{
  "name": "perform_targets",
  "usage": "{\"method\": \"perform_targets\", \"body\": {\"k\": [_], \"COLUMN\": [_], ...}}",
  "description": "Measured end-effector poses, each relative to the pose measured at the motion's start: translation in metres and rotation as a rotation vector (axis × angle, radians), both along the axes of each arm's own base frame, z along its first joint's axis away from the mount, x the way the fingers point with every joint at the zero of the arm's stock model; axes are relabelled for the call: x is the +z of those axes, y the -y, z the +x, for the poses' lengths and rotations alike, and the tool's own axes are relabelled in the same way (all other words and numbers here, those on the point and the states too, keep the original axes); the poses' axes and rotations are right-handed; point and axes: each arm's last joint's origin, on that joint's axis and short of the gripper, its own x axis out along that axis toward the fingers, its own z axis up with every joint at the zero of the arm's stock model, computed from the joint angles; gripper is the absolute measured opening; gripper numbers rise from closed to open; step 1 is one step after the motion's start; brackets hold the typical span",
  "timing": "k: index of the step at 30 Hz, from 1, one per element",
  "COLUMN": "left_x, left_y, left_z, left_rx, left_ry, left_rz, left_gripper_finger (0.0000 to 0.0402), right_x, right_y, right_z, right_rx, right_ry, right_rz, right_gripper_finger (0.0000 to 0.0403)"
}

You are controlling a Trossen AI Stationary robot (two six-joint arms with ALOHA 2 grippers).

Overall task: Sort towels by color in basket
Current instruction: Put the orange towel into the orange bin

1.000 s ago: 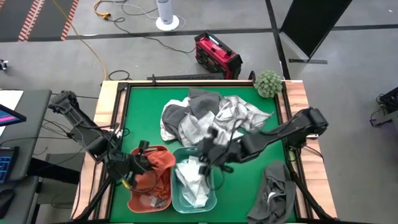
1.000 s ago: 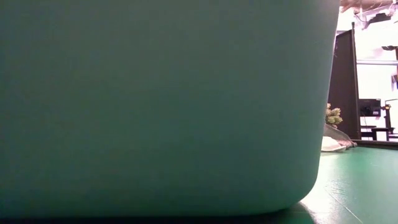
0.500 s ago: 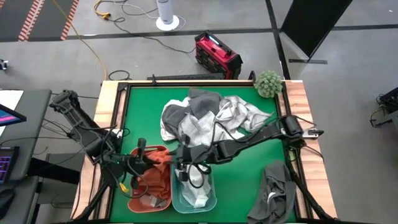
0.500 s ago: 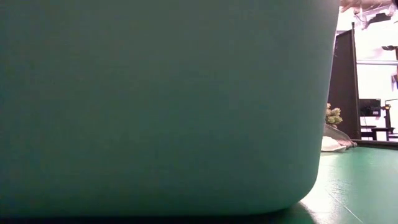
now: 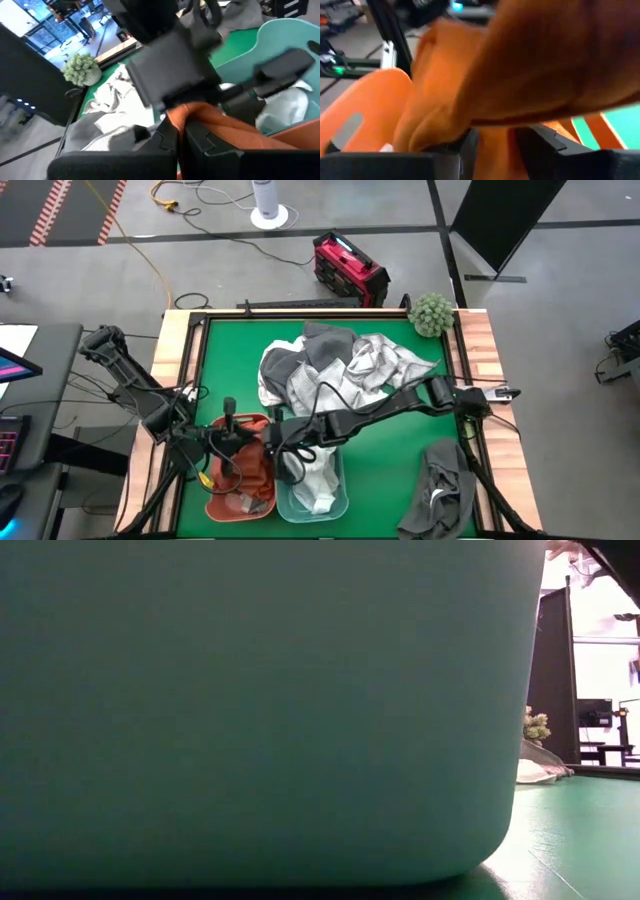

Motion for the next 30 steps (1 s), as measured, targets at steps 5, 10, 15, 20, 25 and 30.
{"method": "perform_targets", "body": {"k": [5,10,15,20,25,30], "left_x": [0.003,0.003,-0.008,-0.035,-0.063,-0.083], "left_y": [-0.003,-0.007,-0.015,-0.021,-0.025,-0.025], "left_z": [-0.003,-0.005,-0.008,-0.007,-0.006,-0.007], "left_rx": [0.021,0.053,0.154,0.234,0.219,0.127], "left_ry": [0.017,0.013,-0.037,-0.066,-0.12,-0.225], "left_rz": [-0.005,-0.045,-0.108,-0.199,-0.326,-0.411], "left_gripper_finger": [0.0,0.0,0.0,0.0,0.0,0.0], "right_x": [-0.002,0.0,0.009,0.008,0.006,0.009], "right_y": [-0.007,-0.01,-0.026,-0.038,-0.04,-0.037], "right_z": [0.0,-0.007,-0.017,-0.021,-0.023,-0.022], "right_rx": [0.014,0.016,0.045,0.069,0.072,0.069], "right_ry": [-0.047,-0.138,-0.152,-0.159,-0.178,-0.175], "right_rz": [-0.012,-0.014,-0.011,-0.014,-0.02,-0.019], "right_gripper_finger": [0.0162,0.0162,0.0162,0.0162,0.0162,0.0162]}}
